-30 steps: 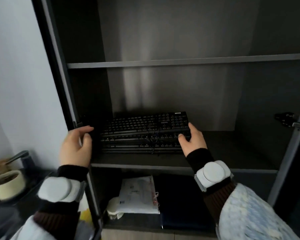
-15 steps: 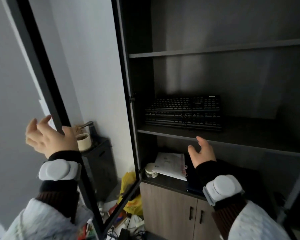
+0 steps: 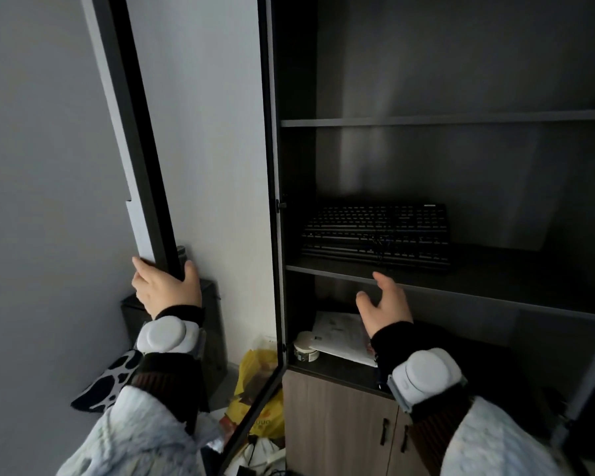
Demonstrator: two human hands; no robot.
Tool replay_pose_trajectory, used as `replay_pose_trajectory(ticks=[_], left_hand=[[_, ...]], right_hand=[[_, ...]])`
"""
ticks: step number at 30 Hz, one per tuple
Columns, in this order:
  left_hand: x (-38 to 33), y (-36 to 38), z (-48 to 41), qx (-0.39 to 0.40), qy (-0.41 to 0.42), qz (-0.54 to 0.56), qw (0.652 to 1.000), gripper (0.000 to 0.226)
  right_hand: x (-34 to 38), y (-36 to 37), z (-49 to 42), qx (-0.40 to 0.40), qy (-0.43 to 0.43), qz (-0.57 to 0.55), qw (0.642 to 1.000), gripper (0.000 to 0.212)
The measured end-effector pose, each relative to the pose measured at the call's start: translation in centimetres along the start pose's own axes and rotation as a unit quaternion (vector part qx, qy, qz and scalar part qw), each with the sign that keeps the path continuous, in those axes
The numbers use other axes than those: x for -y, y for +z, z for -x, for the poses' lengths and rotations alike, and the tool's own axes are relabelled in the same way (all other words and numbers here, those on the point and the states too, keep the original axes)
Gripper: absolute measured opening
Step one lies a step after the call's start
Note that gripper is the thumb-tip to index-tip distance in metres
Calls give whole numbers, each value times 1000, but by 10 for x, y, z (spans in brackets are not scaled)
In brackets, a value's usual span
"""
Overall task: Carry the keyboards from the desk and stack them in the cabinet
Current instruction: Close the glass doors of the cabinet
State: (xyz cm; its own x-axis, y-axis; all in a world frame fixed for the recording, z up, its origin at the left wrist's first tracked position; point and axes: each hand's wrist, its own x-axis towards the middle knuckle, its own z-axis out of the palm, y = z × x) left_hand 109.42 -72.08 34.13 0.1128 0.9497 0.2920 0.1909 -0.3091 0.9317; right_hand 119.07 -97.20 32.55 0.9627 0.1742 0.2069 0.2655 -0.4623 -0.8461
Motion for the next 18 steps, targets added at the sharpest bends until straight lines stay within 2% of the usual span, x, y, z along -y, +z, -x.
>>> replay_pose_trajectory(ticks=[9, 14, 18], left_hand=[[13, -11, -5, 52, 14, 18, 998, 74], [4, -17, 23, 88, 42, 37, 995, 66], [-6, -14, 58, 139, 67, 56, 986, 71]], right_hand=[[31, 36, 12, 9, -27, 24, 999, 56], [29, 38, 16, -6, -16, 21, 1000, 55], [24, 31, 23, -24, 3, 8, 1000, 55]])
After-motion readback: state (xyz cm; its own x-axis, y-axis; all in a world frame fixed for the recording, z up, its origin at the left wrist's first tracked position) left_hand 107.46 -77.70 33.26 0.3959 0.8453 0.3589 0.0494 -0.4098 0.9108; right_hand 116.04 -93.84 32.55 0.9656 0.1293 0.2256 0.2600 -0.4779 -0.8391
